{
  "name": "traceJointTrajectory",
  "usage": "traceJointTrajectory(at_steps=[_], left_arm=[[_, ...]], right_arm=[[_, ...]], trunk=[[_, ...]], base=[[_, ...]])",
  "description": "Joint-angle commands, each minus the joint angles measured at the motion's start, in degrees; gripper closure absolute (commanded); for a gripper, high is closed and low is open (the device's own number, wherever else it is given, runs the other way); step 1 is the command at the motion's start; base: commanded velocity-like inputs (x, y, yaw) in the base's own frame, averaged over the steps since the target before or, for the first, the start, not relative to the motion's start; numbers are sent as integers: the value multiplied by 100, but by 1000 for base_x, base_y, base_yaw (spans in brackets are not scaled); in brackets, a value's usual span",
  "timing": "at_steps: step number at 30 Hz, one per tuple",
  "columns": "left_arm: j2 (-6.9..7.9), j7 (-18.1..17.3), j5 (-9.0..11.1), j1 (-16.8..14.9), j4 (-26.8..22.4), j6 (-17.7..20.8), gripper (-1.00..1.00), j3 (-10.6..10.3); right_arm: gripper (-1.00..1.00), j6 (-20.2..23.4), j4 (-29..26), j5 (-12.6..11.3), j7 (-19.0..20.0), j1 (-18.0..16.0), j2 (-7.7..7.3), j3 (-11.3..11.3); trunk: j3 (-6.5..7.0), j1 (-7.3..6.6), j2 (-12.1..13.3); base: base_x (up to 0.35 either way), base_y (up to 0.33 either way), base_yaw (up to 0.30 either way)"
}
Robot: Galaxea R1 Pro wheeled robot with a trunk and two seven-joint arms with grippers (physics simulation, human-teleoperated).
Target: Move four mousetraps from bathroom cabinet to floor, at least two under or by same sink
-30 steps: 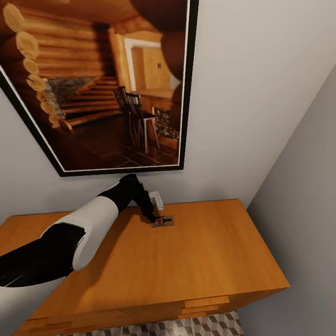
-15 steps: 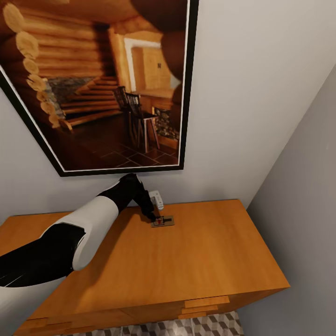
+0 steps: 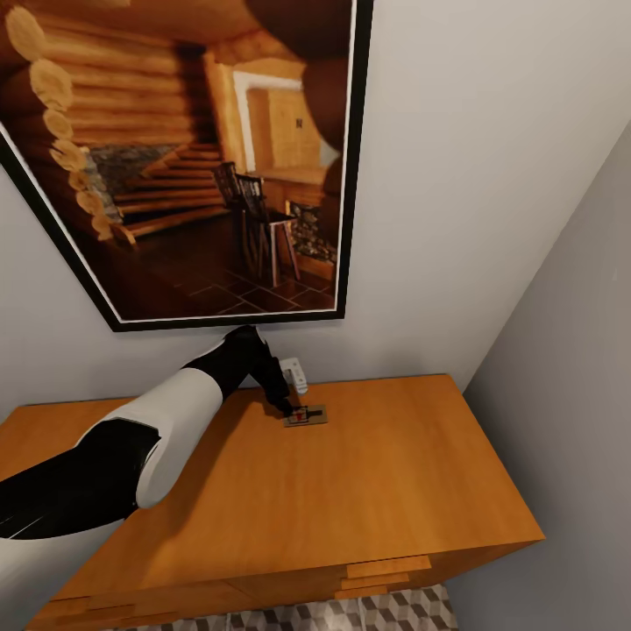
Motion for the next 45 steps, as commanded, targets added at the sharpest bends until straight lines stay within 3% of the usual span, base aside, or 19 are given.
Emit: traceJointTrajectory(at_steps=[1, 7, 17, 26, 34, 40, 45], left_arm=[[-2, -27, -11, -4, -12, 15, -100, 4], [-2, -295, -10, -4, -38, -46, -100, 4], [-2, -1082, -8, -4, -384, -739, -100, 4], [-2, -1284, -2, -4, -406, -1244, -100, 4], [-2, -1464, -1, -4, -400, -1389, -100, 4], [-2, -1609, -1, -4, -399, -1781, -100, 4], [-2, -1734, -1, -4, -398, -1879, -100, 4]], right_arm=[[100, -20, 5, -64, 21, -4, -3, 39], [100, -20, 5, -64, 12, -4, -3, 39], [100, -23, -17, -63, -5, -17, -2, 26], [100, -28, -34, -69, -13, -43, 3, 14], [100, -28, -39, -70, -15, -100, 5, 5], [100, -28, -39, -75, -15, -118, 5, -1], [100, -29, -39, -78, -15, -122, 3, -10]], trunk=[[-9, 3, -10], [-9, 3, -10], [-9, 3, -10], [-9, 3, -10], [-9, 3, -10], [-9, 3, -10], [-9, 3, -10]], base=[[0, 0, 0], [0, 0, 0], [0, 0, 0], [0, 0, 0], [0, 0, 0], [0, 0, 0], [0, 0, 0]])
